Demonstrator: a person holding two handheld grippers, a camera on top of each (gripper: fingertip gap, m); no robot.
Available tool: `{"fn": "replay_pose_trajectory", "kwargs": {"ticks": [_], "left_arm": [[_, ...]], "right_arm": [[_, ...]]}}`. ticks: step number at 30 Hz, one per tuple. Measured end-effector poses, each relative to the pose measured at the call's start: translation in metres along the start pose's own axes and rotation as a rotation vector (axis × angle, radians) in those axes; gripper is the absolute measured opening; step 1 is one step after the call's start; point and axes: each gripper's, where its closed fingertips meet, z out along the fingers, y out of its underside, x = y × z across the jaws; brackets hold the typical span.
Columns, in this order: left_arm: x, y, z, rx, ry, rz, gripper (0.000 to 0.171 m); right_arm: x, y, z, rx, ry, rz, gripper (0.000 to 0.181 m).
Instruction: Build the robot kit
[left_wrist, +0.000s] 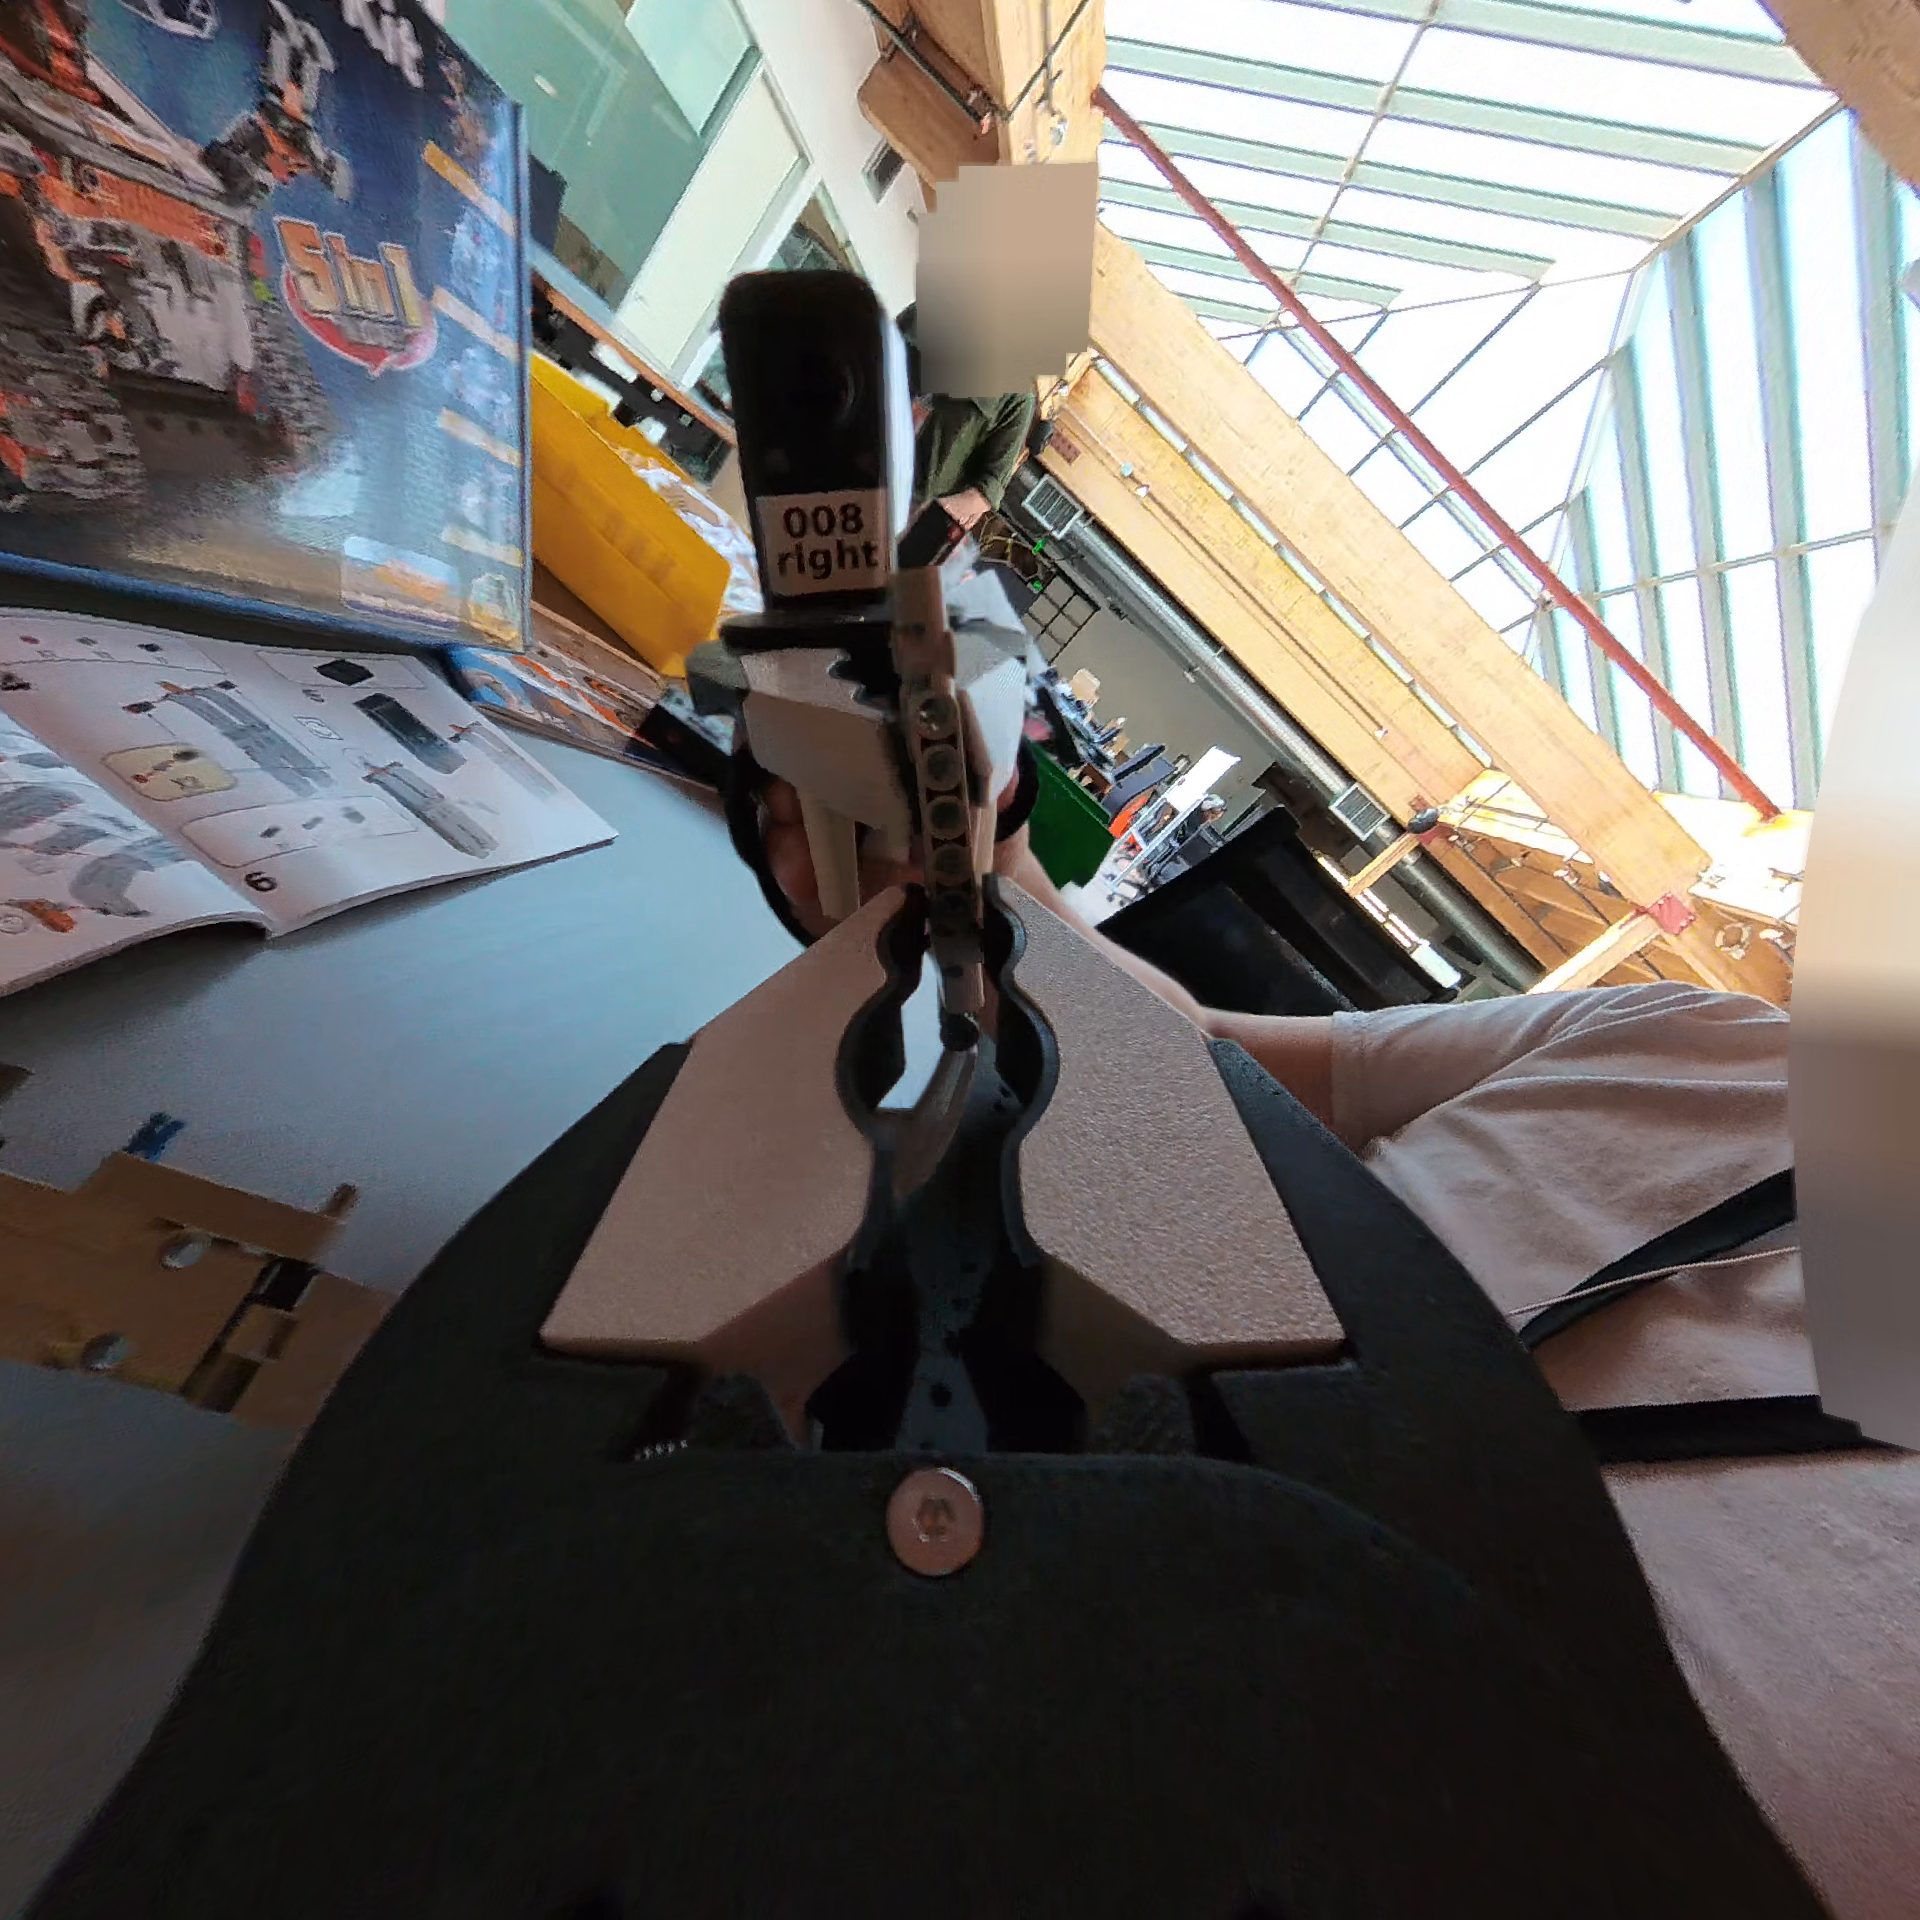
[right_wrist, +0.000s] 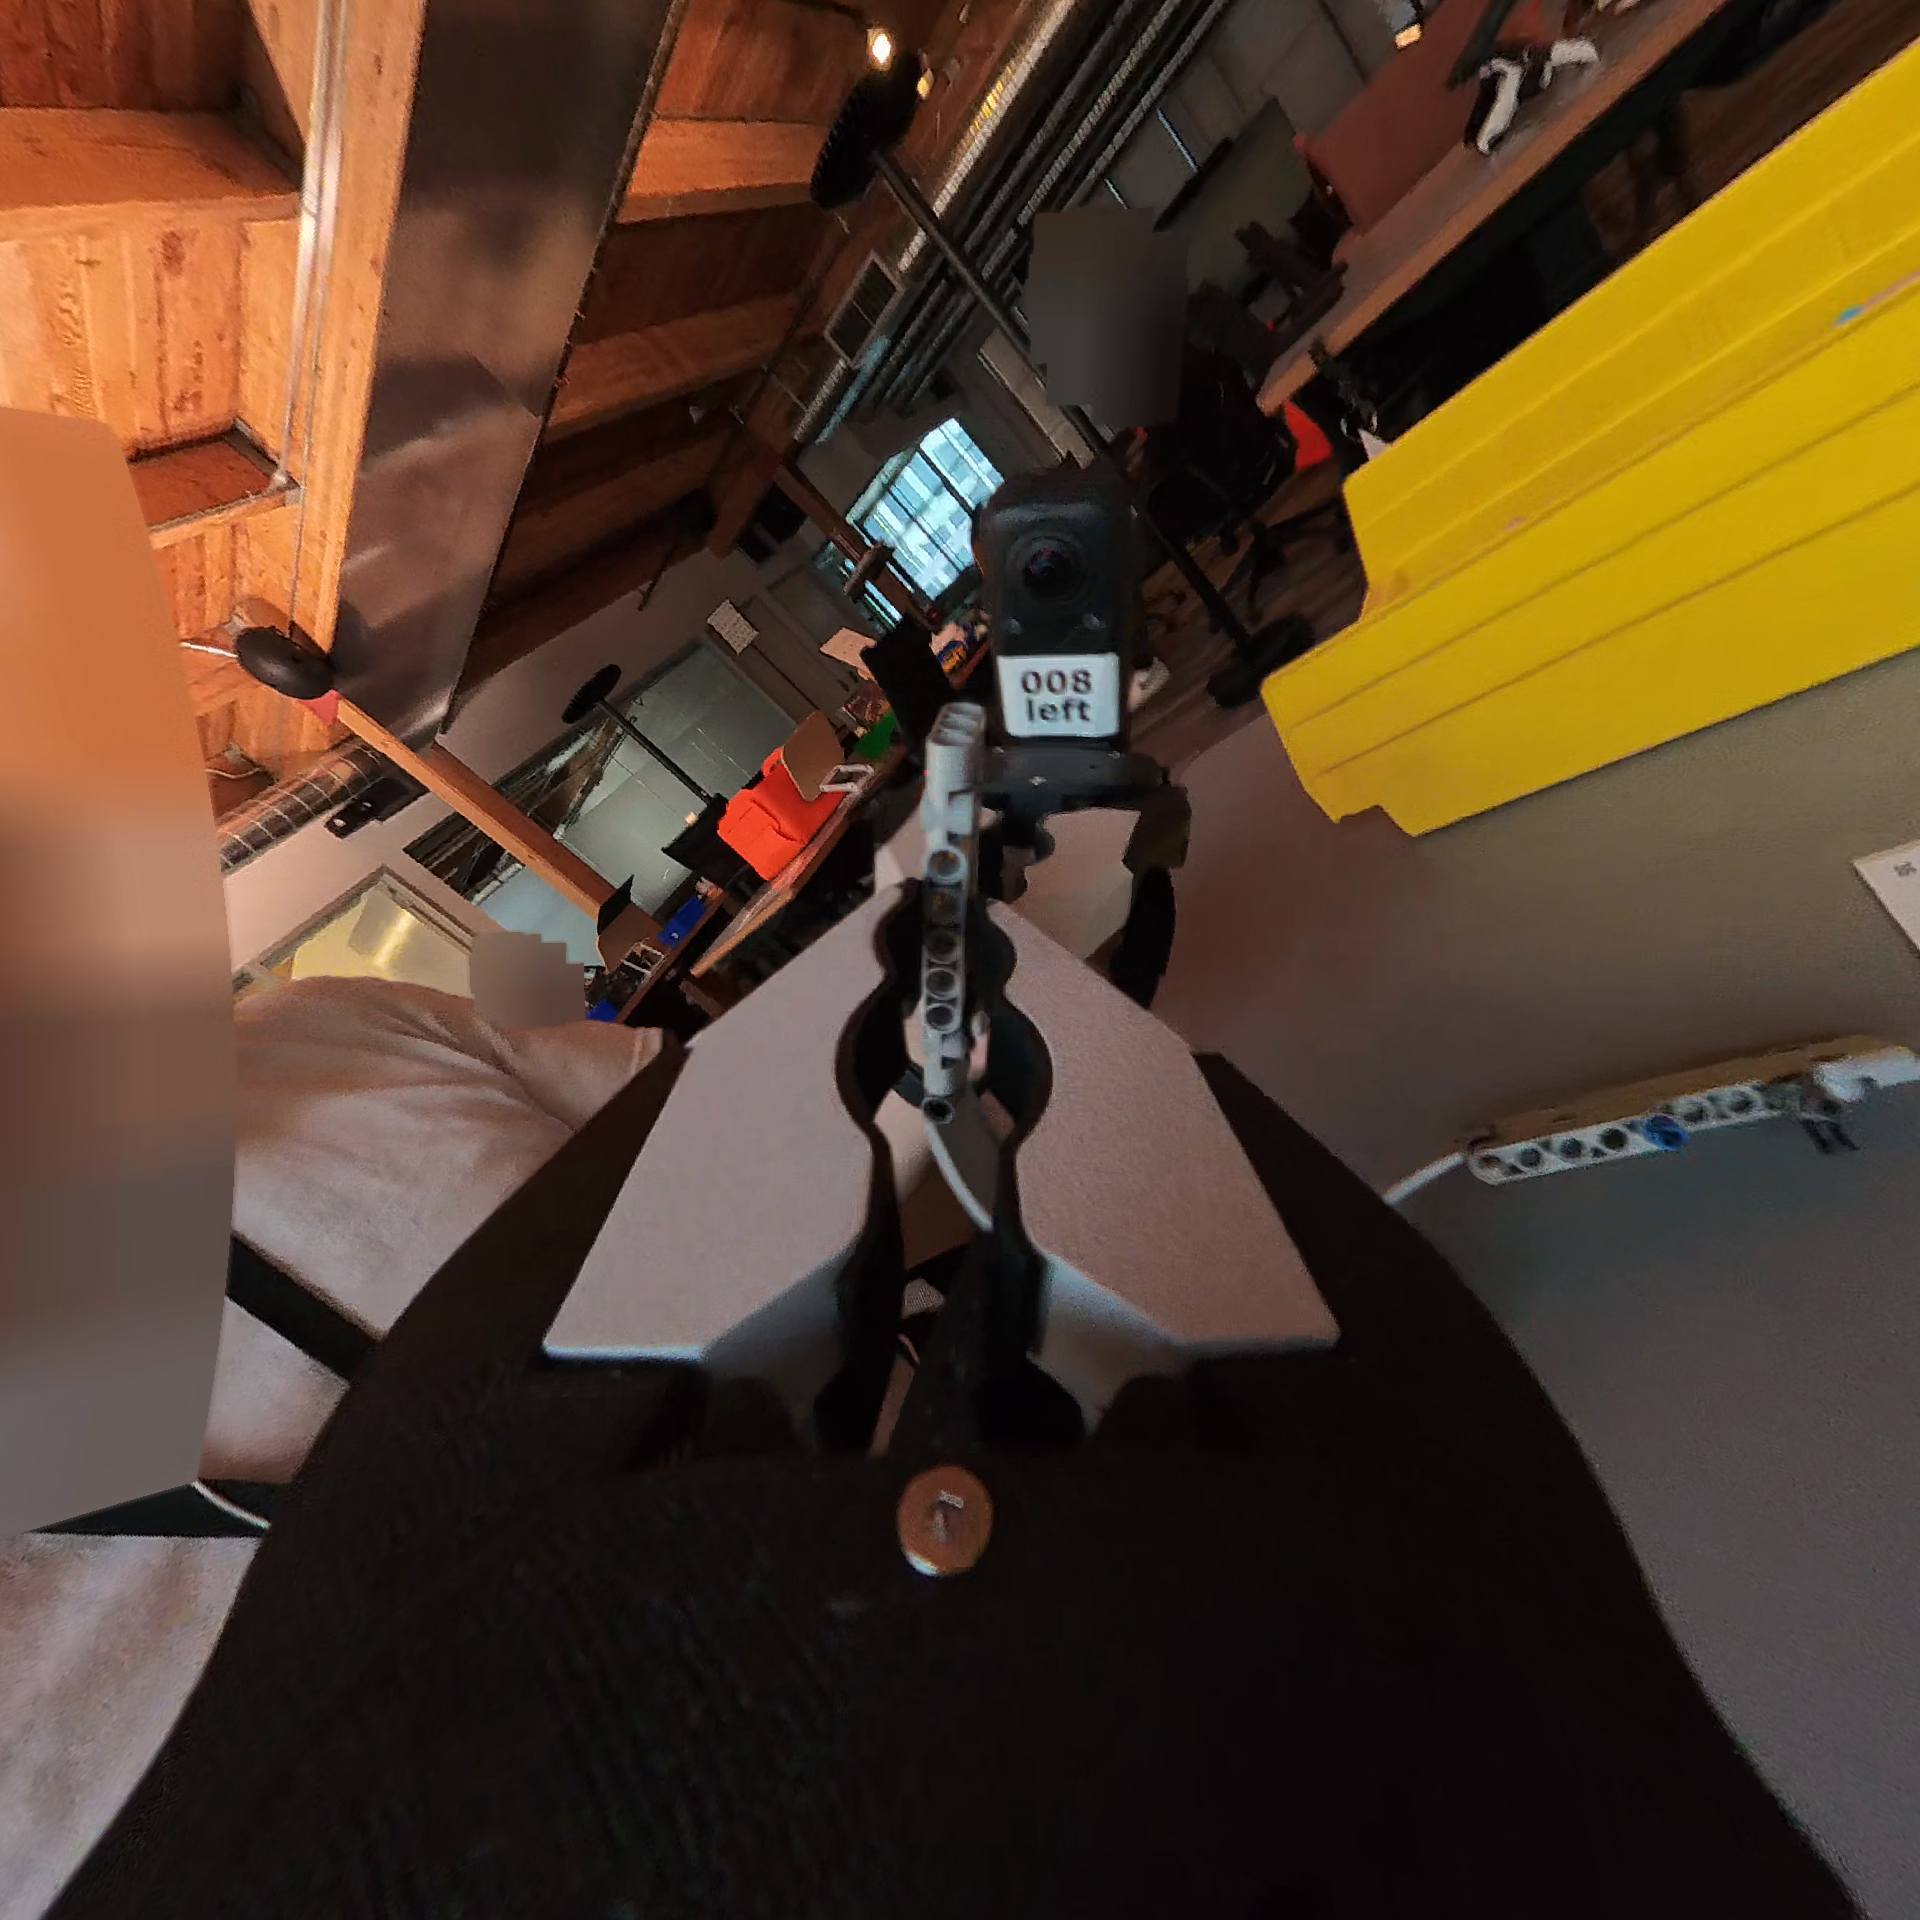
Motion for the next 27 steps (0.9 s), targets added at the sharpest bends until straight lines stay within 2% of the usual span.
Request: {"fn": "replay_pose_trajectory", "kwargs": {"ticks": [1,3,5,7,10,13,16,21,24,27], "left_arm": [[-0.005,-0.002,-0.004,-0.015,-0.026,-0.001,0.012],[-0.025,-0.01,-0.021,-0.028,-0.126,-0.033,0.036],[-0.062,-0.004,-0.048,-0.077,-0.314,-0.118,0.043],[-0.096,0.015,-0.071,-0.15,-0.459,-0.236,0.043],[-0.113,0.026,-0.073,-0.101,-0.428,-0.428,0.043],[-0.117,0.017,-0.073,-0.043,-0.434,-0.465,0.044],[-0.117,0.023,-0.073,-0.077,-0.47,-0.511,0.044],[-0.114,0.03,-0.062,-0.117,-0.607,-0.412,0.039],[-0.108,0.038,-0.052,-0.199,-0.694,-0.311,0.036],[-0.122,0.046,-0.068,-0.291,-0.883,-0.193,0.05]], "right_arm": [[0.006,-0.002,-0.002,-0.017,0.023,-0.006,0.005],[0.021,-0.014,-0.013,0.03,0.079,-0.022,0.005],[0.045,-0.019,-0.03,0.077,0.137,0.047,0.005],[0.065,-0.01,-0.04,0.074,0.132,0.196,0.004],[0.092,0.012,-0.041,0.013,0.15,0.399,0.004],[0.117,0.029,-0.04,-0.031,0.246,0.491,0.004],[0.133,0.044,-0.04,-0.098,0.37,0.523,0.005],[0.138,0.047,-0.035,-0.148,0.418,0.58,0.005],[0.131,0.045,-0.039,-0.176,0.422,0.583,0.004],[0.127,0.048,-0.059,-0.292,0.585,0.471,0.005]]}}
